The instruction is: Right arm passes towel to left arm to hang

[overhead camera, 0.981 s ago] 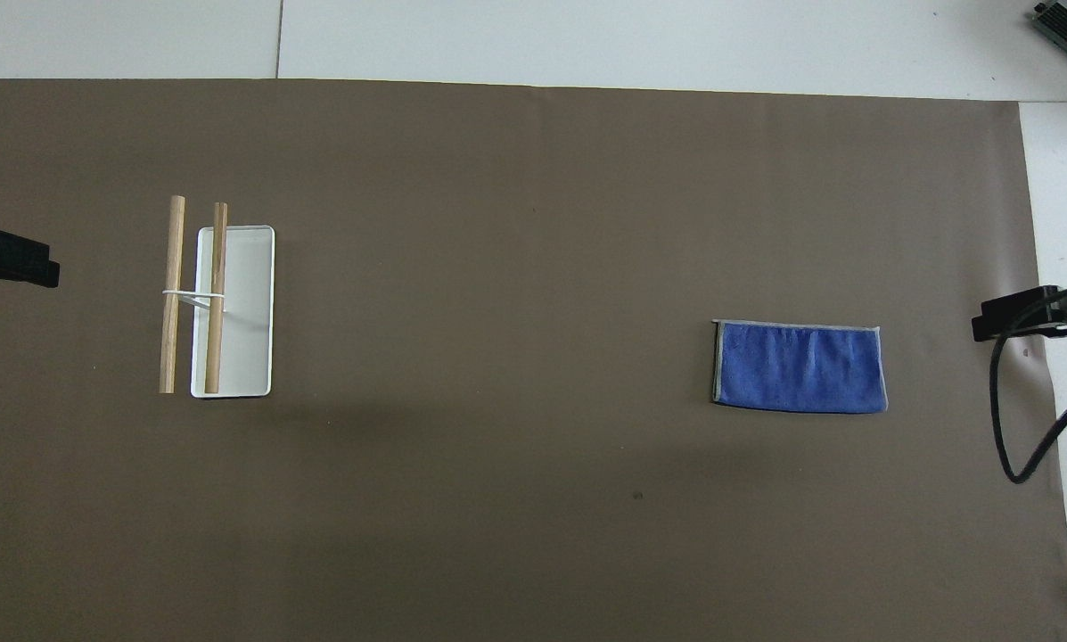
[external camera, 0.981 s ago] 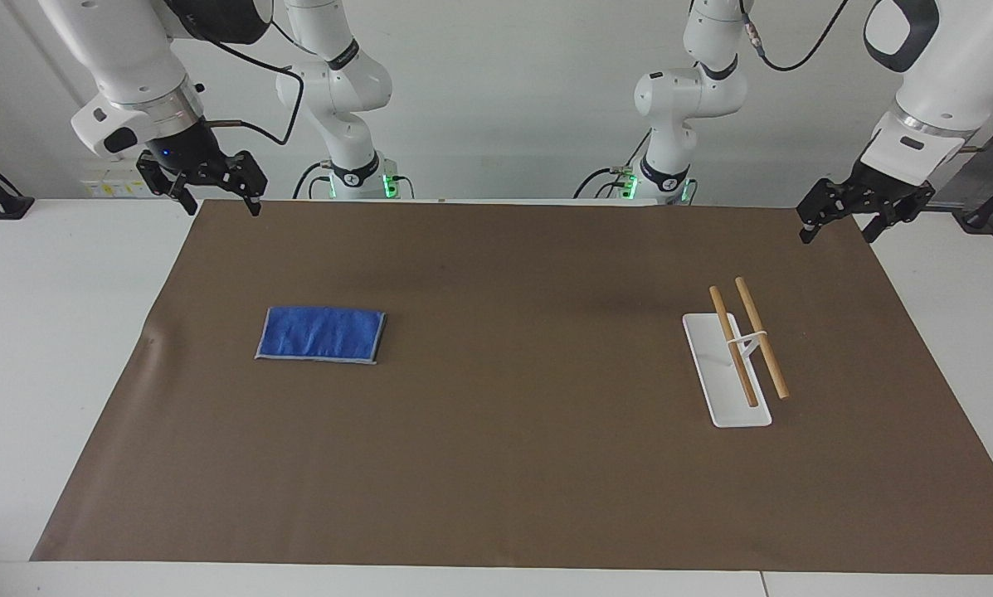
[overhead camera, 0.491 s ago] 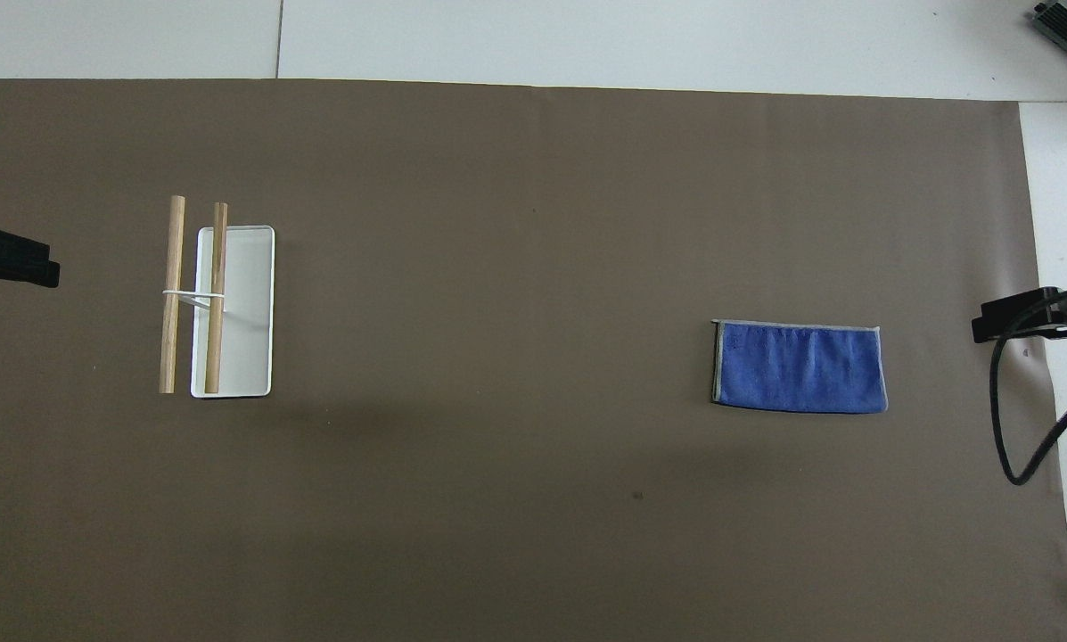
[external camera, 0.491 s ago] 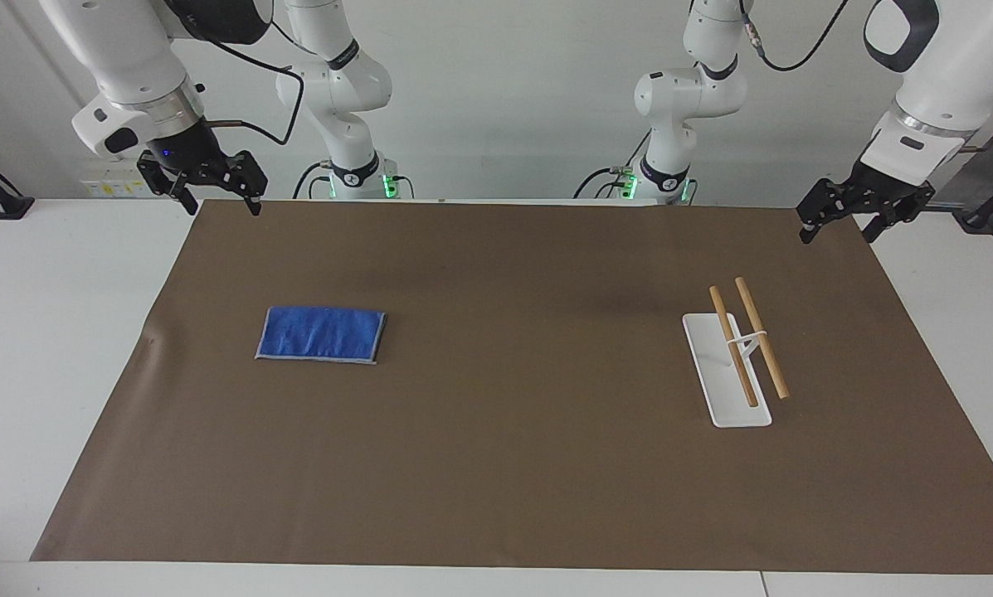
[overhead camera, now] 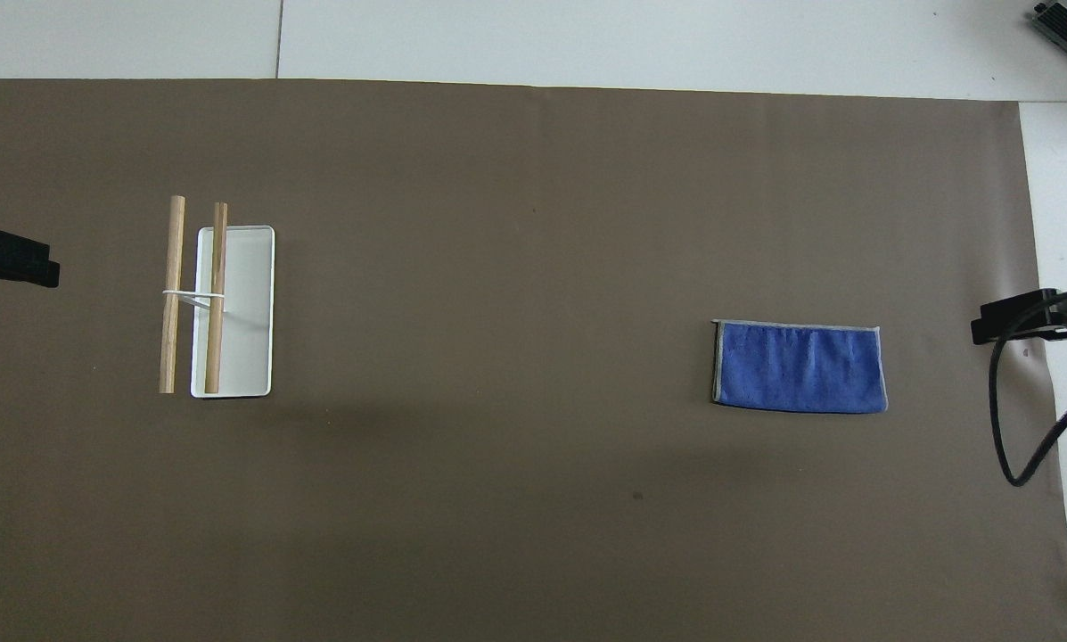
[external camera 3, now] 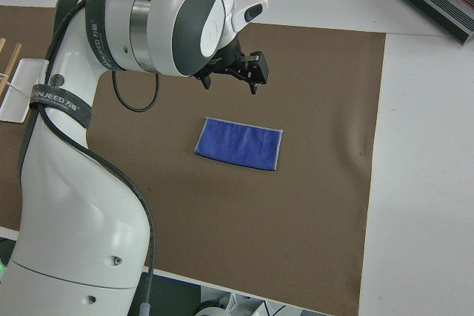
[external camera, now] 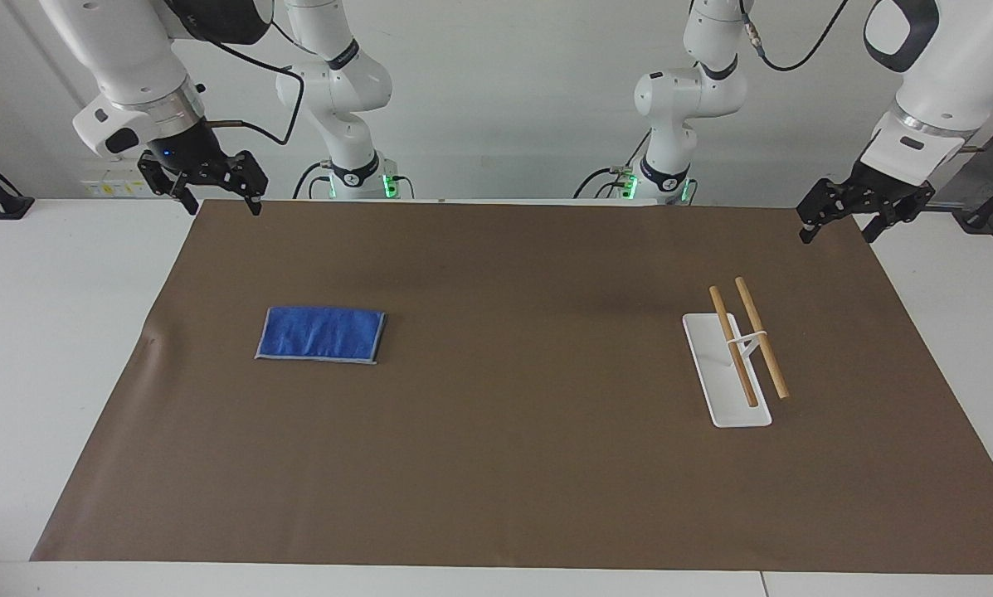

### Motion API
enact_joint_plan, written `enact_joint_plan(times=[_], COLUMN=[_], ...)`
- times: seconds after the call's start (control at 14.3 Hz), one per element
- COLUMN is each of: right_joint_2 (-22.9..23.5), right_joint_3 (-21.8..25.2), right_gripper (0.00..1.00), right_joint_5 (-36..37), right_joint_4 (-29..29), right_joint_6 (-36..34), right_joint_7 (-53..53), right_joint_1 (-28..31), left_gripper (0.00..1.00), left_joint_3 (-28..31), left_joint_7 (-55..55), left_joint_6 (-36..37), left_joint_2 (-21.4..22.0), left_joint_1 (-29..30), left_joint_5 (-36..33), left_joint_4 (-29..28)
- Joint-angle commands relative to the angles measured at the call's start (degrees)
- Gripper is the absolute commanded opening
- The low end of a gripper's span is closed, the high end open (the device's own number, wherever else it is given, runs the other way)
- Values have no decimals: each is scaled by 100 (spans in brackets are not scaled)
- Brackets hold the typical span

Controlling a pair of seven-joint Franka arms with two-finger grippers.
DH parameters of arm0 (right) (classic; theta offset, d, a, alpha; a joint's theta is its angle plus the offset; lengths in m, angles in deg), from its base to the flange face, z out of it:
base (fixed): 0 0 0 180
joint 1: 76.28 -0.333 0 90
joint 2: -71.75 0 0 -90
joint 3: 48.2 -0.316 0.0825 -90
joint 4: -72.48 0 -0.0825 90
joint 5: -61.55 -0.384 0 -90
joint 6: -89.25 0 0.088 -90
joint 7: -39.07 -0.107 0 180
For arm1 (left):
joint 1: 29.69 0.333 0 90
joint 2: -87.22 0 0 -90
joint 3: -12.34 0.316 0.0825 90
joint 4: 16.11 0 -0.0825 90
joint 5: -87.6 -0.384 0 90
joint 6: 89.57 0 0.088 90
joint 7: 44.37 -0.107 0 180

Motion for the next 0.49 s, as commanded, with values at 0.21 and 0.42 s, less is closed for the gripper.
enact_joint_plan(times=[0.21, 0.42], right_joint_2=[-209, -254], right_joint_3=[-25, -25], right_gripper=[100, 100], right_joint_5=[-60, -60], right_joint_4=[-271, -395], right_joint_6=[65, 241], right_joint_7=[-47, -39], right_joint_1=[24, 15], left_gripper=[100, 100], left_joint_3=[16, 16], left_joint_7=[25, 34], left_joint_6=[13, 13], left_joint_2=[176, 176], left_joint_1=[15, 15], left_joint_5=[69, 69], left_joint_4=[-200, -200])
